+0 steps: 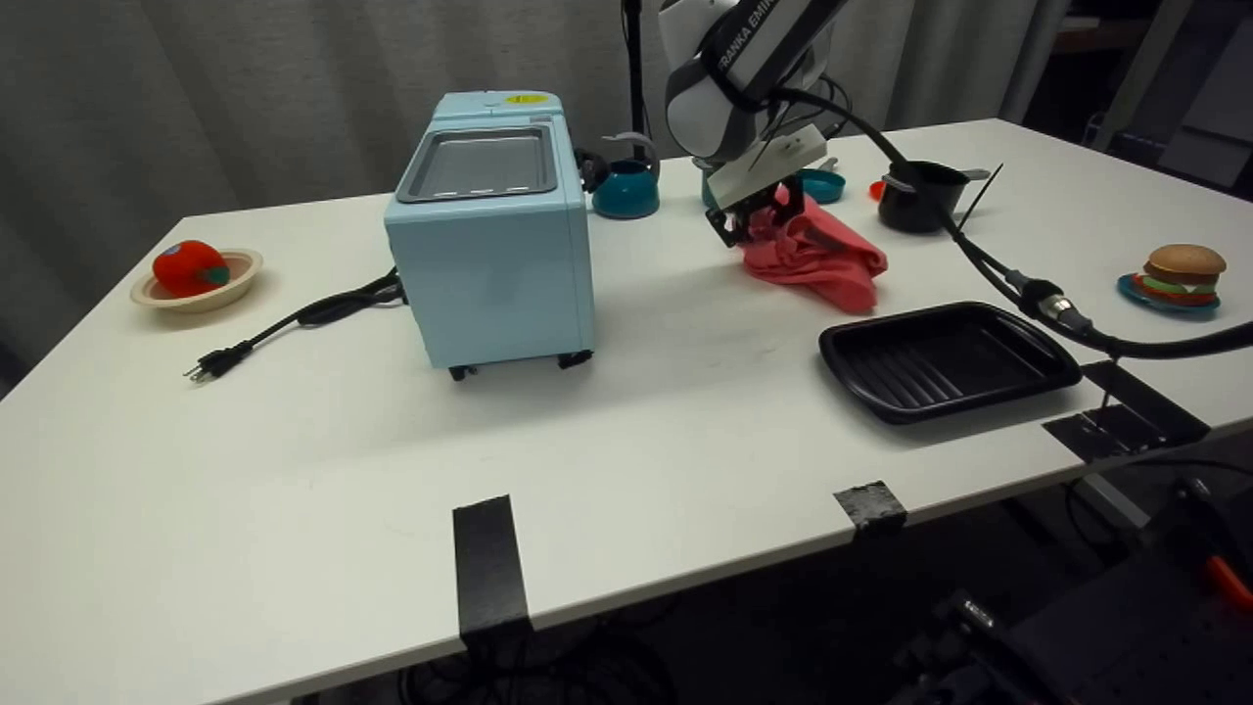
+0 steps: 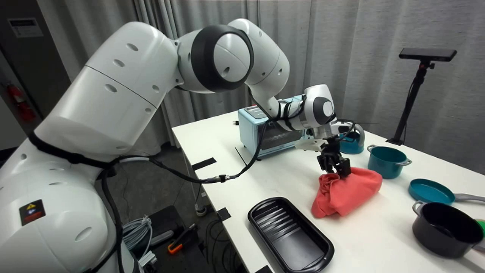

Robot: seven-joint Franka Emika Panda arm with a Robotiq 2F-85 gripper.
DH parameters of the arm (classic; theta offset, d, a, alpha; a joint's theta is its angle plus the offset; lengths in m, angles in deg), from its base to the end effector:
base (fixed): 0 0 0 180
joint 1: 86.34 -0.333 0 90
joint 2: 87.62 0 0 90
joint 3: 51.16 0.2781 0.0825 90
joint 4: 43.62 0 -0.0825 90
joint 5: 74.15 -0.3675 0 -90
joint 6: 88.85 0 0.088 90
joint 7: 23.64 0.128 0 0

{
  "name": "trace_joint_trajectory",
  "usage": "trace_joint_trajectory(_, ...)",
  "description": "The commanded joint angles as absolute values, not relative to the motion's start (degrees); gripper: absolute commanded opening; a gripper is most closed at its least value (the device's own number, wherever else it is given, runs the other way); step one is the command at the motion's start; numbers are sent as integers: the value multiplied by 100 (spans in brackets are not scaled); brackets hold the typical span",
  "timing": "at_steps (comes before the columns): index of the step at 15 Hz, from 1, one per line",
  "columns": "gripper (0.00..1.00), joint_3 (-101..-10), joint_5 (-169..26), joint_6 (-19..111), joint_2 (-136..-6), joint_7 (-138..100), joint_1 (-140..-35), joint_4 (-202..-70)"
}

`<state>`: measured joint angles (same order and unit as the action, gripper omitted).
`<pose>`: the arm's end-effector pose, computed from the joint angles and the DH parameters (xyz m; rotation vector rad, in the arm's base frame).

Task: Completely fold the red cloth

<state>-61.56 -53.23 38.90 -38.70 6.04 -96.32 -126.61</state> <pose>0.6759 -0.0060 0.1473 2.7010 -0.3142 0.0568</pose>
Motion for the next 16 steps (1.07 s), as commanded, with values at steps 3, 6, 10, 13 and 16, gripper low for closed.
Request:
trace_joint_trajectory(3,78,-6279,-5457,3522,-4354,160,-9469,-12628)
trace_joint_trajectory(6,99,-6373,-5336,3330,-4817,-17,-9421,-12775)
trace_joint_trajectory(10,100,-6416,-5253,3344,-5398,-245,-9248,-12922)
trace_joint_trajectory(13,100,-6432,-5213,3351,-5705,-363,-9085,-13022)
trace_joint_trajectory(16,100,-6409,-5229,3416,-5980,-484,-8908,-13213)
